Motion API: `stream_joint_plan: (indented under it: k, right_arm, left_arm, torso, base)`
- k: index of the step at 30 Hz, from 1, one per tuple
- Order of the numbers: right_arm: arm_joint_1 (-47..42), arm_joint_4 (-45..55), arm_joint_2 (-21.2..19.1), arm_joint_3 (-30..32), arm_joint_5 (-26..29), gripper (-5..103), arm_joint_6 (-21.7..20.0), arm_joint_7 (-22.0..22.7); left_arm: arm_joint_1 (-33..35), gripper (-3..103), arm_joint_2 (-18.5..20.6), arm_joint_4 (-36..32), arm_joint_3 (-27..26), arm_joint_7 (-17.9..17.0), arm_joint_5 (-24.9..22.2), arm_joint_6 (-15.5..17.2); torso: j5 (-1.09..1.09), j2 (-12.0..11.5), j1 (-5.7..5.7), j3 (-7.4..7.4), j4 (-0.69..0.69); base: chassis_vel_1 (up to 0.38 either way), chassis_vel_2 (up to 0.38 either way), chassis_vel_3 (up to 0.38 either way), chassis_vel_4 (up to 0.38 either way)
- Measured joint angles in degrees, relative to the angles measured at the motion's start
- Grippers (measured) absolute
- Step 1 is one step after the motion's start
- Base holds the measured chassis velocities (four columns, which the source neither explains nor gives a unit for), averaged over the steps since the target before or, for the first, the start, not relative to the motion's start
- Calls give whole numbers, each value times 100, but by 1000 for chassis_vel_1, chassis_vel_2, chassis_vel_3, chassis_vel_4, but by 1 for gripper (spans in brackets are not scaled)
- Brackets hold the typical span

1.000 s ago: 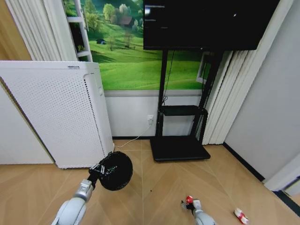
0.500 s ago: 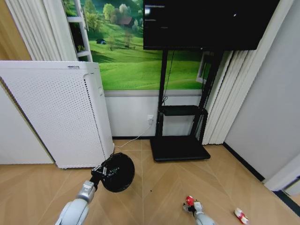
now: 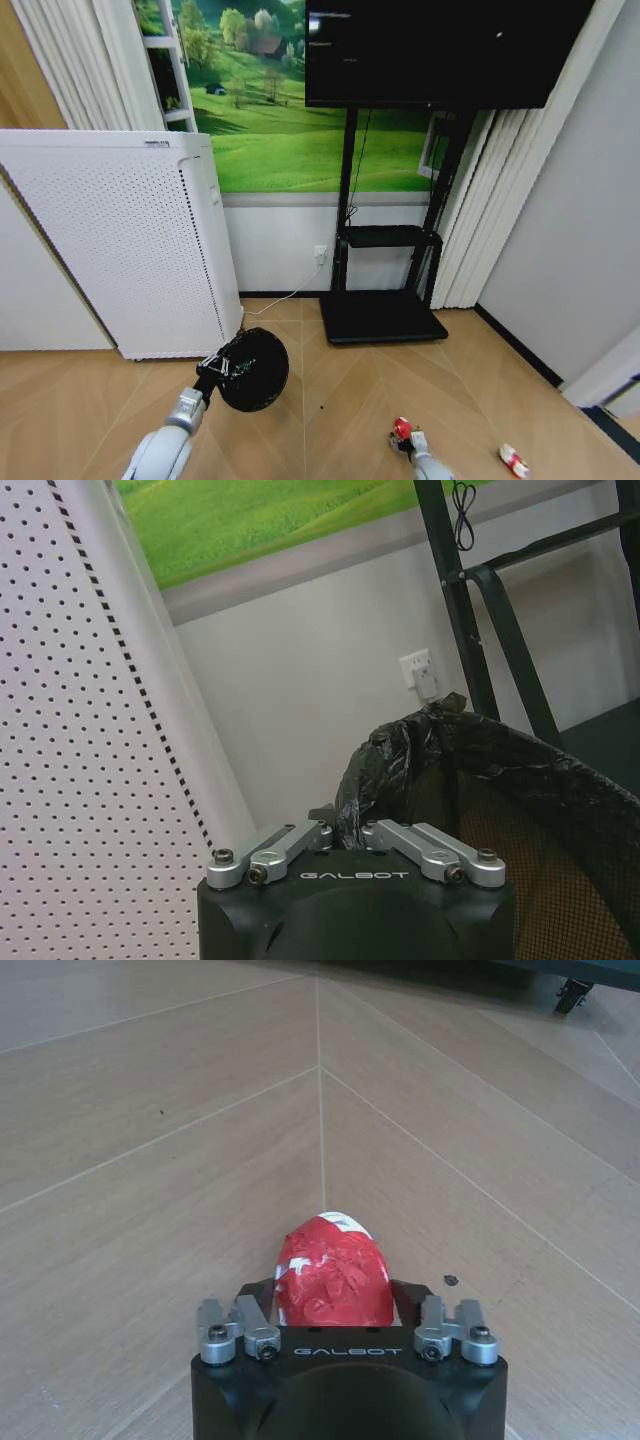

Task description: Pick up the trash bin and place the garbage on the floor into it.

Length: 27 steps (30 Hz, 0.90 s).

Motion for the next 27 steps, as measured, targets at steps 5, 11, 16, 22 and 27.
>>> stream_joint_plan:
  k: [5,11,16,22,27]
  right_arm:
    - [-27,-1,-37,25,-32,52,2,-18]
    - [-62,16,-75,40,-51,47,13,-25]
    - [-171,223,-200,49,-1,47,-24,0]
    - [-541,1120,-718,158,224,47,-150,156]
    - [-746,1464,-883,374,251,47,-93,192]
  left_arm:
    - [-3,6,-10,25,5,0,11,-20]
    - [-12,6,-24,41,9,0,15,-30]
    - [-17,6,-39,57,13,1,21,-44]
    - [-40,6,-74,64,59,2,37,-56]
    - [-68,6,-90,64,114,2,54,-57]
  torso:
    - [1,0,0,1,1]
    - [1,0,0,2,-1]
    - [4,-1,2,3,-2]
    - [2,-3,3,4,-4]
    - [1,-3,3,3,-2]
  base:
    - [0,0,0,0]
    - [0,0,0,0]
    - [0,0,0,0]
    - [0,0,0,0]
    - [0,0,0,0]
